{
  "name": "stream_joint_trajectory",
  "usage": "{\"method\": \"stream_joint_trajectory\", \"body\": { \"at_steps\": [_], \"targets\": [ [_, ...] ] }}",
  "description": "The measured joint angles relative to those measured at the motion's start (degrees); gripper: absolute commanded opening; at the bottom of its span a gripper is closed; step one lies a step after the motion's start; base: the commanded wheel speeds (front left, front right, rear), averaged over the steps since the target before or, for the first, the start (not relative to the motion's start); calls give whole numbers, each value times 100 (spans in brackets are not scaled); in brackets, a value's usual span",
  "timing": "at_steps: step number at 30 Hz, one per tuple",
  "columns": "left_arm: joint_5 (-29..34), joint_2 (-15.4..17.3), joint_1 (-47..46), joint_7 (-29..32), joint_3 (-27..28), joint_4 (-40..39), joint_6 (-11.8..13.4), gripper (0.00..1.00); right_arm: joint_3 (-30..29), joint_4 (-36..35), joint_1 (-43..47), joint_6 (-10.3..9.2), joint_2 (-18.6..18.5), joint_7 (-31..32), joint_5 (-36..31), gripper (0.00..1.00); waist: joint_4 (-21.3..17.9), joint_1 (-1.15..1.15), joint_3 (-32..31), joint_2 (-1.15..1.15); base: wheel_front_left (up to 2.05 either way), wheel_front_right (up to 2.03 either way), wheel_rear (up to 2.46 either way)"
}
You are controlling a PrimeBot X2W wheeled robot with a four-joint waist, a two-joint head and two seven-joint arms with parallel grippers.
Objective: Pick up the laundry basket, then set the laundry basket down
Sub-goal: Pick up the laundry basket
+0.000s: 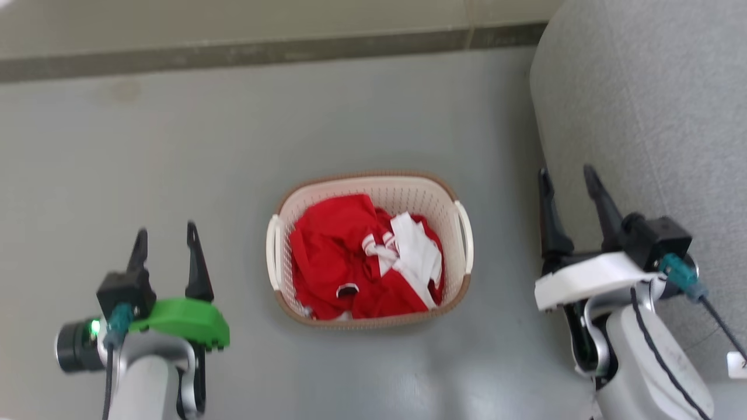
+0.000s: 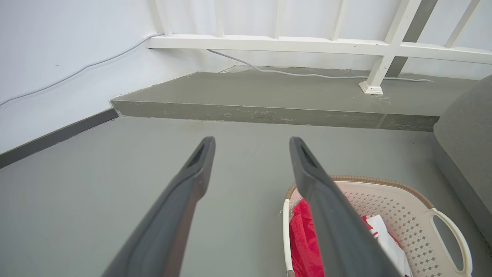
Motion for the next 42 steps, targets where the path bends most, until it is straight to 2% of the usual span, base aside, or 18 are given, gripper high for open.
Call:
{"method": "stream_joint_trajectory", "body": {
  "at_steps": [17, 42],
  "targets": [
    [0, 3, 1170, 1, 88, -424, 1, 100, 237, 191, 750, -14, 26, 1, 94, 100, -15, 0, -1218, 0, 0, 0, 0],
    [1, 16, 1654, 1, -64, -747, 1, 100, 194, 126, 905, -115, 27, 1, 93, 100, -69, 0, -1392, 0, 0, 0, 0]
  ]
}}
